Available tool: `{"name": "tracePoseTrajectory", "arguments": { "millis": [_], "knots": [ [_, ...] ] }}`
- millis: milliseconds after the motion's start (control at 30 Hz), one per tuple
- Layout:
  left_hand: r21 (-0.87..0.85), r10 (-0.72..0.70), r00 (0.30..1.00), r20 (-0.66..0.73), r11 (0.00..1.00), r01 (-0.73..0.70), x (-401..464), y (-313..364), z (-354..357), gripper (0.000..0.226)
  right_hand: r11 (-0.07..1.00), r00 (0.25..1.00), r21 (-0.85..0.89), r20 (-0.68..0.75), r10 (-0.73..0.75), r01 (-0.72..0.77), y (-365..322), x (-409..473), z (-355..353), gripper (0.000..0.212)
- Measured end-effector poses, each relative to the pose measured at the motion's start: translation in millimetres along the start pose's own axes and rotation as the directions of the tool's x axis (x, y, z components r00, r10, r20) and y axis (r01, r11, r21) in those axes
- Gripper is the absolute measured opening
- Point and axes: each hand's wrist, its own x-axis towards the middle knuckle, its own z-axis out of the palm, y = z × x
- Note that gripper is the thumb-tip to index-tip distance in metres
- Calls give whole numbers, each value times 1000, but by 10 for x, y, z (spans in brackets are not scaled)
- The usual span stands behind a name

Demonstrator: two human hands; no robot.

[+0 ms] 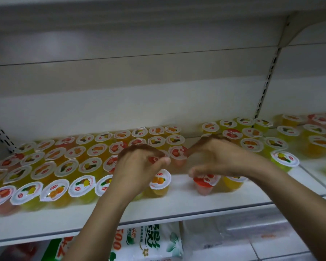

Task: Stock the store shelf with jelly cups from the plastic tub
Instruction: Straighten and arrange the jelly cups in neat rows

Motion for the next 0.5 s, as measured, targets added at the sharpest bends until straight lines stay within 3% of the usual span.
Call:
{"name": "tracePoseTrajectory", "arguments": {
  "millis": [100, 167, 267, 500],
  "knots": [
    [25, 46, 995, 85, 999, -48, -168, 2, -5, 49, 973, 981, -230, 185, 49, -6, 22, -165, 15, 80],
    [125, 70, 990, 123, 988, -86, -230, -23, 21, 58, 956, 991, -293, 128, 48, -9, 17, -219, 96, 79],
    [244, 107, 984, 140, 960, -139, -264, -62, 76, 61, 960, 1000, -279, 2, -29, 28, -27, -228, 221, 61],
    [275, 129, 989, 76, 950, -146, -246, -89, 202, 53, 983, 991, -182, -133, -25, 0, -223, -116, 472, 54]
  ]
}}
